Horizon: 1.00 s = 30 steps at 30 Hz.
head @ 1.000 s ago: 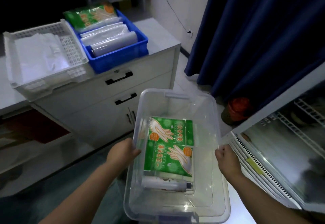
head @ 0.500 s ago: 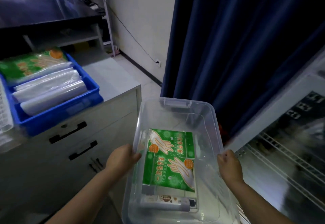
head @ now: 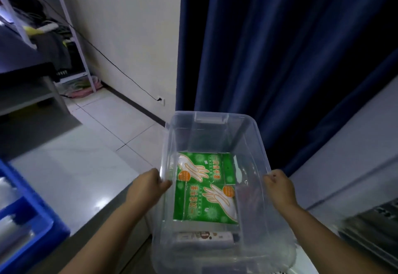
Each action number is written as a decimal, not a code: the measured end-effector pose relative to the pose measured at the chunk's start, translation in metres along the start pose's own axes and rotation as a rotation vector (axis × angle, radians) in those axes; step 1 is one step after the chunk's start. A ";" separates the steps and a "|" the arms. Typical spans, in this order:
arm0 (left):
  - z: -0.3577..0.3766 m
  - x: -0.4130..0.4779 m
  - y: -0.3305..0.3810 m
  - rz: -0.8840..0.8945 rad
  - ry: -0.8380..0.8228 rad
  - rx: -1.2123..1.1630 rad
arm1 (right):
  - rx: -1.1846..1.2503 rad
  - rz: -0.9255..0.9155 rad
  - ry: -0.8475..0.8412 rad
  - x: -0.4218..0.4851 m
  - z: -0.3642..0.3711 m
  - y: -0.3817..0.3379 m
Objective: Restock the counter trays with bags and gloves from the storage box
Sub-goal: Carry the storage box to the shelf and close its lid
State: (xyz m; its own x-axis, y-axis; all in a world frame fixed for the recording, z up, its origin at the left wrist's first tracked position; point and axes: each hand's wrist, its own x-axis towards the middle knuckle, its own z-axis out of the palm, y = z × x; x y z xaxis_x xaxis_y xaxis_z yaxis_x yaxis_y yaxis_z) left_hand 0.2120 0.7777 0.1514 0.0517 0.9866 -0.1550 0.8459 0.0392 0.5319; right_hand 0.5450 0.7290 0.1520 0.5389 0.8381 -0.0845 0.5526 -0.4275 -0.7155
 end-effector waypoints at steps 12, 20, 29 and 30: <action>0.000 0.199 0.015 -0.265 0.095 -0.010 | 0.019 -0.128 -0.237 0.253 0.099 -0.092; -0.015 0.275 -0.001 -0.524 0.183 -0.074 | -0.009 -0.304 -0.441 0.373 0.178 -0.182; -0.065 0.375 -0.074 -0.674 0.283 -0.146 | -0.048 -0.392 -0.517 0.435 0.306 -0.297; -0.075 0.389 -0.085 -0.676 0.288 -0.157 | -0.056 -0.386 -0.516 0.441 0.320 -0.311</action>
State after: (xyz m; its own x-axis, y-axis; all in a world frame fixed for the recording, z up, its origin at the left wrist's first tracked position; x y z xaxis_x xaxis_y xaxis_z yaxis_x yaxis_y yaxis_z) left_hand 0.1209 1.1701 0.1085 -0.6111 0.7413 -0.2776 0.5572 0.6520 0.5143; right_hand 0.4073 1.3403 0.1151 -0.0721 0.9844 -0.1606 0.6853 -0.0681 -0.7251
